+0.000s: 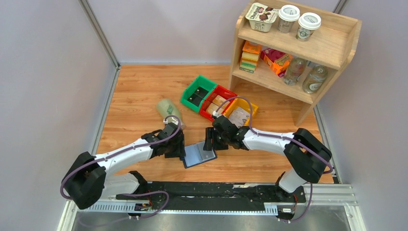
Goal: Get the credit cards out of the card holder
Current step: Remove the credit card from the card holder.
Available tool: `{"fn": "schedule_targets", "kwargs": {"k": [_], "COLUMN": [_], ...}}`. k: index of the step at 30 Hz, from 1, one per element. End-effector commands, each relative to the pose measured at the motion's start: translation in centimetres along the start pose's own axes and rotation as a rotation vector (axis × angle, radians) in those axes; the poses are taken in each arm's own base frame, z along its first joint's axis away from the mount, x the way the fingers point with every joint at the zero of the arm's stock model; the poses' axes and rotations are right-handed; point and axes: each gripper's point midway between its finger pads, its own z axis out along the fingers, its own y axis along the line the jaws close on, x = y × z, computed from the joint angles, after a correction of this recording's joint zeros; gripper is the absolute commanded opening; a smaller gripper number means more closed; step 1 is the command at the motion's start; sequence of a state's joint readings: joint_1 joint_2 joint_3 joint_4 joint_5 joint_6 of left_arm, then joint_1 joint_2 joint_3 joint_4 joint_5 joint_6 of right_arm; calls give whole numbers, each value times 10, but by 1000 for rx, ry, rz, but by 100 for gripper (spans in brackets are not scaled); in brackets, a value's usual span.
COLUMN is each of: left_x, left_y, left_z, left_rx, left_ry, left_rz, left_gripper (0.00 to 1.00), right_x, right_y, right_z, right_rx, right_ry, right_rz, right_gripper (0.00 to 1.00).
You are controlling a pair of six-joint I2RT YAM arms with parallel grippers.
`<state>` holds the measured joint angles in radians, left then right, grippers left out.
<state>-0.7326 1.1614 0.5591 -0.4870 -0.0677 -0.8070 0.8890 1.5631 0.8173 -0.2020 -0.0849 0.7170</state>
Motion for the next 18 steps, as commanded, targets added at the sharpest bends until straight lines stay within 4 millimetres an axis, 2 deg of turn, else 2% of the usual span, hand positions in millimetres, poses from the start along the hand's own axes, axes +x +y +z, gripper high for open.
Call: {"fn": "schedule_targets", "kwargs": {"k": [1,9,11,18], "left_x": [1,8,8,8], "left_y": [-6,-3,-3,-6], "left_z": [8,17,17,20], "left_rx": [26,15,17,26], "left_ry": [3,29,29,37], "left_rz": [-5,-8,-10,-8], "left_gripper": [54,48,40,38], "right_x": [-13,-9,-7,-1], "right_y": [24,17,15,21], "right_z": [1,4,6,9], "right_rx": [-78,-44,-39,-59], "right_ry": [-21,-9,1,27], "right_rz": [-19,-27,-30,-50], "right_gripper": [57,55,55,54]}}
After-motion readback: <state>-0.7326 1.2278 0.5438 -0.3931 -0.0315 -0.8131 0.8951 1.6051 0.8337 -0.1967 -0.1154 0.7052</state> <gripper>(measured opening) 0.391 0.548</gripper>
